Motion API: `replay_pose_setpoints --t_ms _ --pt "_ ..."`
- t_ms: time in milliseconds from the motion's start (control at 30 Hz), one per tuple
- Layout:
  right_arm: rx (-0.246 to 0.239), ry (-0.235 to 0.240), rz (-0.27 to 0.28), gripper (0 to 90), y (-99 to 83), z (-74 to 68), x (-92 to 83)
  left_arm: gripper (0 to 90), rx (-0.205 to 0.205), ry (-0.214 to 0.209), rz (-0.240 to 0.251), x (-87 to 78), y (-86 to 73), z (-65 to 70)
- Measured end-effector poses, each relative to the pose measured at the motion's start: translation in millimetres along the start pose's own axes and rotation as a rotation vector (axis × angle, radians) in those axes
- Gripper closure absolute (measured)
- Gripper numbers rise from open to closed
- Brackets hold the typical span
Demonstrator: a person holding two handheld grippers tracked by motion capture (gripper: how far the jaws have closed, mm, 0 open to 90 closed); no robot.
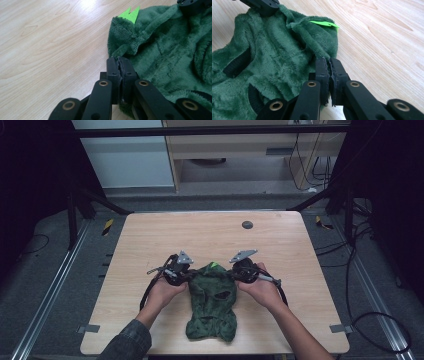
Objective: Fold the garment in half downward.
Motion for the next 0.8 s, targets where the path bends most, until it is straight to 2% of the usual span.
replay_pose_setpoints --t_ms 433,567,800 --pt "-0.013 -0.011 0.006 86.2 12.3 7.8 -2.0 87.7 0.009 0.012 0.014 -4.9 10.6 -2.5" --pt "-0.011 -0.010 0.009 86.2 17.1 10.1 -1.4 87.7 0.021 0.017 -0.001 -5.5 12.9 -3.6" --pt "-0.020 -0.016 0.008 86.2 22.0 11.6 -2.6 87.7 0.020 0.027 0.001 -9.2 18.2 -6.6"
Point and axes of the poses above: each handheld gripper's, and its own axes: x roughly forward along the jaws, y roughly out of its top, z roughly to its right, the point moved 6 cm from there along x, roughly forward along the jaws, and after that the axes turned 15 degrees about -y, right-handed, at the moved point
